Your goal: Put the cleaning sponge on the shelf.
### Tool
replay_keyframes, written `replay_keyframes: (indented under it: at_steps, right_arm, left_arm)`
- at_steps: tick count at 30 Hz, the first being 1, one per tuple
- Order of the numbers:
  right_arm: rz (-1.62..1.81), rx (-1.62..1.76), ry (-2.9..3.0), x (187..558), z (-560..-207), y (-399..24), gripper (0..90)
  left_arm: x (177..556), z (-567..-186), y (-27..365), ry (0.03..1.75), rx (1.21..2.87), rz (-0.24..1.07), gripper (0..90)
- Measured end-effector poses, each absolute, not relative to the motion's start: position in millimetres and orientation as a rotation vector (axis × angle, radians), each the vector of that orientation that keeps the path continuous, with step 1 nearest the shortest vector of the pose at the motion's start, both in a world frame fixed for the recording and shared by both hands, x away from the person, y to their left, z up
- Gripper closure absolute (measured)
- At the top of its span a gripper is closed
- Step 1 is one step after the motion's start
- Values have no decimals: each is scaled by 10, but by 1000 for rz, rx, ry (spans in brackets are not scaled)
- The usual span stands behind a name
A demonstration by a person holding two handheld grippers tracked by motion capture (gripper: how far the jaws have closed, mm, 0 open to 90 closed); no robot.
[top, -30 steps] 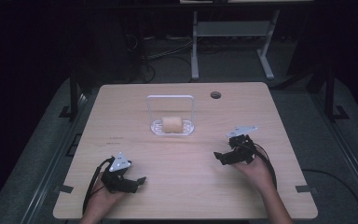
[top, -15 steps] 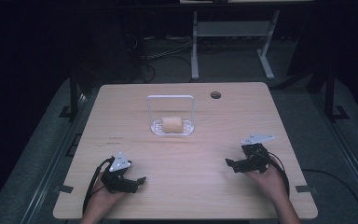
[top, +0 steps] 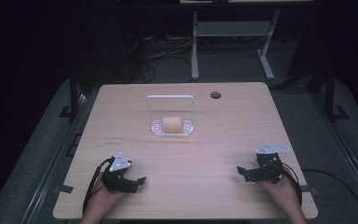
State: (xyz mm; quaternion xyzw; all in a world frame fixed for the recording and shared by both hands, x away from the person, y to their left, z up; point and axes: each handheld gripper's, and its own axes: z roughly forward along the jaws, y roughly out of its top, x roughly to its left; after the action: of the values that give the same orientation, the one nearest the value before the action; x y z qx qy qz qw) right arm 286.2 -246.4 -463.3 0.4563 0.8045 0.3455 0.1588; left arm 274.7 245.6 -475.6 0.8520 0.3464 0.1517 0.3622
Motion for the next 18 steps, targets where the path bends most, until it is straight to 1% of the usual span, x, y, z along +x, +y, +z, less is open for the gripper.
replay_keyframes:
  at_steps: [10,11,18]
  right_arm:
    - [927,1296,2296,2776,-4781,-2497,26]
    - [919,1294,2302,2772,-4800,-2497,15]
    - [954,1302,2278,2744,-4829,-2539,15]
  left_arm:
    - [2744,-4754,2462,889,2199,389,124]
    - [2743,-4754,2463,889,2199,389,124]
    - [2740,-4754,2464,891,2198,386,124]
